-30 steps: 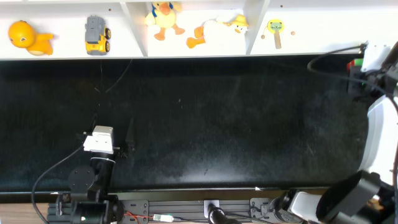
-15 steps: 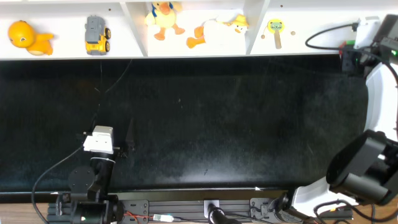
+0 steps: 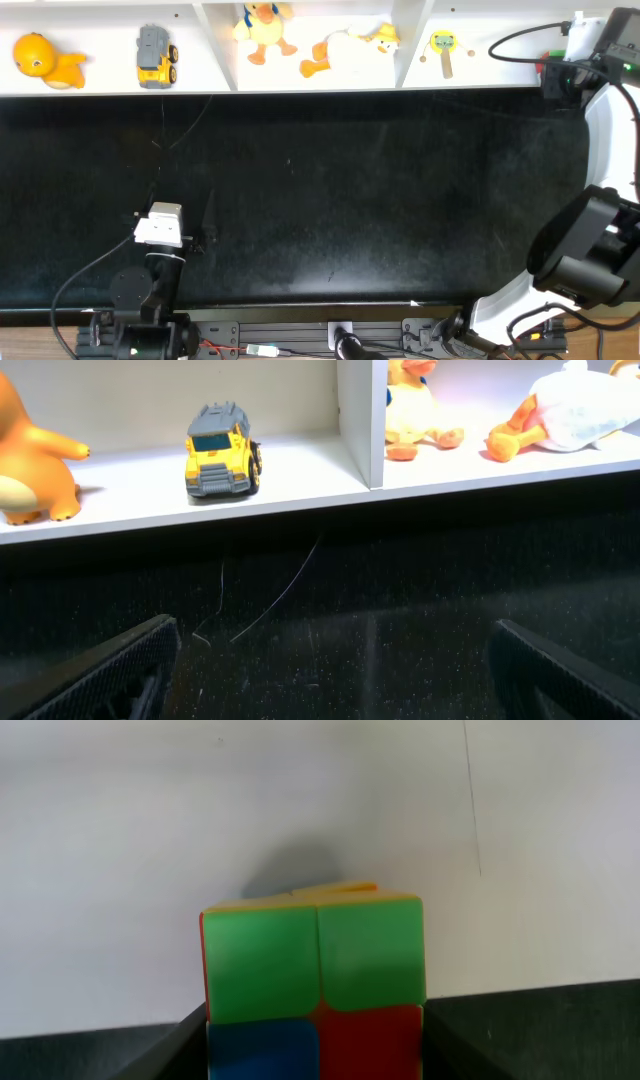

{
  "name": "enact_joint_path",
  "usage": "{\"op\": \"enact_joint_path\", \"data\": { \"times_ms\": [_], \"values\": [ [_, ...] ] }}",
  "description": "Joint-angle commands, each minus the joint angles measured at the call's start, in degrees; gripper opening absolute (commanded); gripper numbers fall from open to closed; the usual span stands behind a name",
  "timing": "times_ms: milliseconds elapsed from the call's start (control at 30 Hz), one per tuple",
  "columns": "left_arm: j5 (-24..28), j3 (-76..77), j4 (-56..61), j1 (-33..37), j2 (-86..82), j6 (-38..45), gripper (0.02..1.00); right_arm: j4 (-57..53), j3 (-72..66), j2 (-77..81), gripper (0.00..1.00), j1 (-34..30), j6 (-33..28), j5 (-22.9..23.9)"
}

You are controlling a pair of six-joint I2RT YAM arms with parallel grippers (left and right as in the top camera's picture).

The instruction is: Store Toys

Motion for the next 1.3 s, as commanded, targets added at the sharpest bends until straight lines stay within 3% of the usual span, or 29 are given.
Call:
{"op": "enact_joint_path", "data": {
  "times_ms": [33,133,167,233,400,533,733,867,1033,1167,1300],
  "values": [
    [-0.7,-0.4,0.3,-0.5,-0.6,1.1,0.998,0.8,2.1,0.2,0.432,0.4,1.2,-2.4],
    [-0.7,-0.4,0.3,-0.5,-0.6,1.1,0.998,0.9,2.1,0.2,0.463,0.4,1.2,-3.5],
    [-0.7,-0.4,0.3,-0.5,-0.6,1.1,0.998,0.8,2.1,0.2,0.531,0.4,1.2,-3.6],
    [-0.7,-0.4,0.3,-0.5,-0.6,1.1,0.998,0.7,2.1,0.2,0.779,0.4,1.2,-3.6],
    [-0.7,-0.4,0.3,-0.5,-0.6,1.1,0.998,-1.2,2.0,-0.4,0.998,0.5,1.2,-3.3],
    [-0.7,-0.4,0.3,-0.5,-0.6,1.1,0.998,0.4,-3.3,-5.6,0.998,0.5,1.2,-3.3],
    [-0.7,-0.4,0.3,-0.5,-0.6,1.1,0.998,8.2,-22.9,-21.1,0.996,0.4,1.2,-2.6],
    [-0.7,-0.4,0.3,-0.5,-0.6,1.1,0.998,4.7,-30.9,-30.3,0.996,1.9,1.4,1.2],
    [-0.7,-0.4,0.3,-0.5,-0.6,1.1,0.998,9.2,-40.0,-40.7,0.998,12.2,13.8,9.6],
    [-0.7,-0.4,0.3,-0.5,-0.6,1.1,0.998,21.4,-49.7,-48.2,0.996,20.6,19.0,11.8],
    [-0.7,-0.4,0.3,-0.5,-0.6,1.1,0.998,31.3,-61.3,-59.0,0.998,23.9,21.2,10.6]
  ]
}}
